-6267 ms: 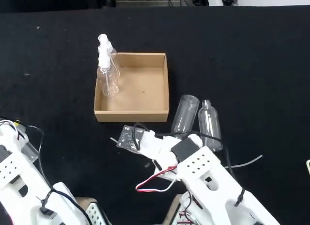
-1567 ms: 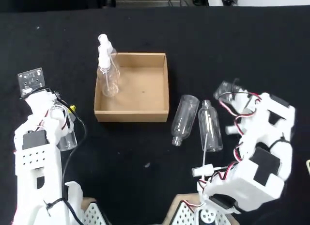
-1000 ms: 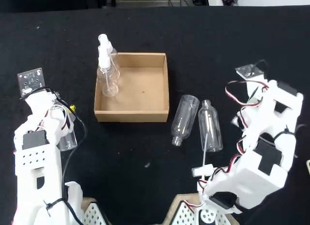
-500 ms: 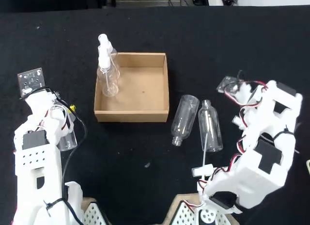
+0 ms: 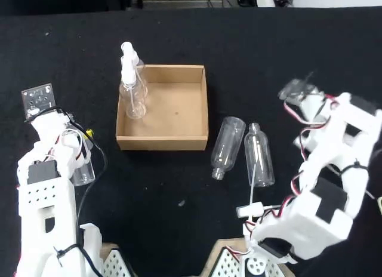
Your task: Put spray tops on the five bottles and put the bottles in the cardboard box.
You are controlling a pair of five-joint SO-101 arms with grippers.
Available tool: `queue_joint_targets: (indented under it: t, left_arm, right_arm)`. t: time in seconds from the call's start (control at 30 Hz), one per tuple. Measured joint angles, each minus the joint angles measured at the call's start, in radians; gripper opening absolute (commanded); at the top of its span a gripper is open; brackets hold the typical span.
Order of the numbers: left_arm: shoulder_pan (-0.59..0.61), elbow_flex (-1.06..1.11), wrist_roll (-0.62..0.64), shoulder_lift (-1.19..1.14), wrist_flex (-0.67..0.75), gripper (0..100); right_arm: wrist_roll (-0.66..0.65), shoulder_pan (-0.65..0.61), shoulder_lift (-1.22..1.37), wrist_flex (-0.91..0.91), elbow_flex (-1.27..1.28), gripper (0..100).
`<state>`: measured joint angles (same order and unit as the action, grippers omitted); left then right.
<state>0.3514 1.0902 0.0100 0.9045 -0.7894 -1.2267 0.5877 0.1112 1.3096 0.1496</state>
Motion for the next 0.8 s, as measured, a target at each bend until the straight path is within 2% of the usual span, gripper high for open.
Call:
queue_joint_targets:
  t: [0.17,0.4,0.63,0.8]
  left_arm:
    - [0.000,0.000,0.000,0.000,0.009,3]
    - [0.000,-0.002,0.000,0.000,0.115,3]
    - [0.000,-0.002,0.000,0.000,0.304,3]
    - [-0.040,0.034,0.000,0.000,0.427,3]
  right_arm:
    - [0.362,-0.025,-0.124,0.091,-0.147,1.0]
    - [0.717,-0.181,-0.279,0.183,-0.347,1.0]
    - [0.987,-0.463,-0.370,0.284,-0.559,1.0]
    - [1.079,-0.614,-0.390,0.290,-0.667,1.0]
